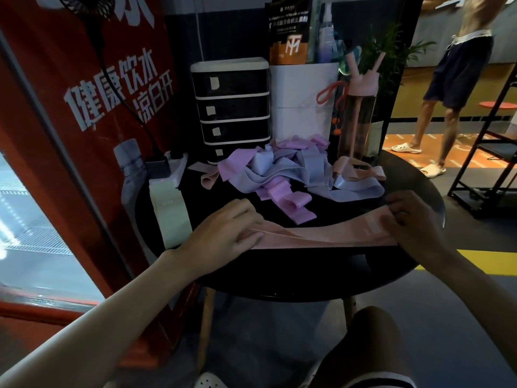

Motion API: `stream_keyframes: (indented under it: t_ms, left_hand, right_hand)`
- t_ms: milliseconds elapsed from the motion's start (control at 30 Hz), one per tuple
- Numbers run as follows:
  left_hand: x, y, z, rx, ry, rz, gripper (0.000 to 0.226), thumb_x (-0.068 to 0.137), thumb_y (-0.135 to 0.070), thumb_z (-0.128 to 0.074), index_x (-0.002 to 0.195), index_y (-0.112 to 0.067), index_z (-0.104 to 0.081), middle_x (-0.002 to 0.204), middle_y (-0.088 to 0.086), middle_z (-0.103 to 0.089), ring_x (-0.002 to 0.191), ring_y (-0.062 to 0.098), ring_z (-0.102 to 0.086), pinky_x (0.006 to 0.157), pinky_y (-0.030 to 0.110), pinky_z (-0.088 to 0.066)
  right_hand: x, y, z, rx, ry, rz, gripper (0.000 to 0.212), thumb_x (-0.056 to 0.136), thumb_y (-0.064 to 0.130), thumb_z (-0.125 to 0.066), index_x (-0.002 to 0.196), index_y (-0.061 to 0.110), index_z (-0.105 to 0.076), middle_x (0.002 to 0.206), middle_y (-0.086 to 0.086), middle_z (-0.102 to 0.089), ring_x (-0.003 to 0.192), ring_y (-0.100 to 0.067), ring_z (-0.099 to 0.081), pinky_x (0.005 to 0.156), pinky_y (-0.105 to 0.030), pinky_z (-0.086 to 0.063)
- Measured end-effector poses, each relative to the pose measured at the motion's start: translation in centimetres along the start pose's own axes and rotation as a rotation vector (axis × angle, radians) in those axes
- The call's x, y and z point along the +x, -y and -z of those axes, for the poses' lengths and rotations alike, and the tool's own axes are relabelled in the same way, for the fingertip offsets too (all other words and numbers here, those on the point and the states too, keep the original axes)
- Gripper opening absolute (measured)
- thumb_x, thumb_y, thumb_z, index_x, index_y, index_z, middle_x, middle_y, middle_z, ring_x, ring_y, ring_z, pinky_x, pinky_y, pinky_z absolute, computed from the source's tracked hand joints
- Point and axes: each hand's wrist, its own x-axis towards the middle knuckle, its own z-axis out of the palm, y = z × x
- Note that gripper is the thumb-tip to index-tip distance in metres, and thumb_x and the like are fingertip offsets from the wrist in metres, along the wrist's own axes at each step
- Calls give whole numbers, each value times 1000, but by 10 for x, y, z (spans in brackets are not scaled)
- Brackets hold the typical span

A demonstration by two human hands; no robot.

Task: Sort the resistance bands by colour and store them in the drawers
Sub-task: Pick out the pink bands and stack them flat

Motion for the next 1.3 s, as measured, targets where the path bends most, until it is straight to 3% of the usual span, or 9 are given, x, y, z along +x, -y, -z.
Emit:
stream_keyframes:
  t_ms: [167, 333, 433, 500, 667, 767, 933, 1133, 1300]
  left_hand:
    - [-5, 2, -3, -131, -71, 64, 15, 87, -10, -77, 100, -9, -71, 99, -4, -53, 90, 11, -55, 80, 21, -43]
    - [-8, -2, -5, -227, -118, 159, 17, 83, -6, -80, 98, -10, -72, 95, -4, -54, 82, 6, -54, 73, 13, -38]
    - [-10, -2, -8, -262, -167, 225, 20, 80, -5, -82, 97, -10, -73, 93, -5, -56, 81, 3, -53, 74, 11, -38]
    - [-12, 0, -9, -270, -171, 247, 22, 80, -7, -83, 99, -11, -73, 94, -4, -56, 84, 7, -55, 76, 15, -41]
    - [-12, -2, -13, -276, -169, 266, 20, 81, -14, -81, 99, -13, -73, 92, -3, -52, 83, 16, -57, 72, 31, -49]
    - [-12, -2, -14, -274, -176, 282, 20, 78, -17, -81, 97, -15, -74, 91, -5, -50, 83, 14, -54, 74, 24, -45]
    - [-16, 8, -15, -153, 11, 345, 49, 70, -52, -76, 109, -22, -71, 107, -12, -48, 103, 7, -44, 93, 8, -31]
    - [-17, 15, -8, -182, 155, 394, 44, 65, -75, -63, 99, -47, -60, 123, -22, -52, 122, 2, -39, 106, 26, -28]
    - [-19, 18, -4, -112, 250, 362, 51, 65, -78, -57, 102, -43, -62, 115, -21, -55, 115, 3, -43, 99, 29, -30]
  right_hand:
    - [-3, 4, -1, -5, -10, 7, 35, 88, -3, -63, 120, 5, -53, 90, 0, -57, 80, -5, -57, 66, -20, -45]
    - [-5, 4, -3, 50, -14, -20, 36, 88, -4, -64, 121, 5, -53, 100, -3, -58, 84, -12, -58, 68, -16, -41]
    - [-6, 3, -3, 63, -21, -23, 36, 87, -3, -65, 120, 6, -54, 94, 0, -58, 83, -12, -58, 68, -16, -41]
    - [-8, 3, -2, 56, -19, -18, 35, 87, -3, -65, 119, 7, -54, 90, 3, -58, 82, -6, -57, 67, -16, -41]
    - [-8, 1, -3, 55, -22, -7, 36, 87, -2, -66, 119, 7, -54, 94, -3, -60, 84, -16, -59, 71, -17, -43]
    - [-9, 1, -4, 69, -31, -15, 35, 87, -1, -66, 119, 8, -54, 95, -4, -60, 85, -16, -59, 71, -18, -44]
    - [-10, -2, -4, 79, -28, -28, 35, 88, 0, -65, 120, 9, -54, 96, -5, -61, 88, -18, -60, 73, -21, -45]
    - [-11, -3, -3, 93, -37, -29, 34, 88, -1, -65, 118, 11, -54, 93, -1, -60, 85, -10, -59, 71, -20, -45]
    - [-11, -4, -3, 84, -42, -37, 34, 88, -1, -65, 117, 10, -54, 89, 5, -58, 85, -19, -59, 76, -36, -50]
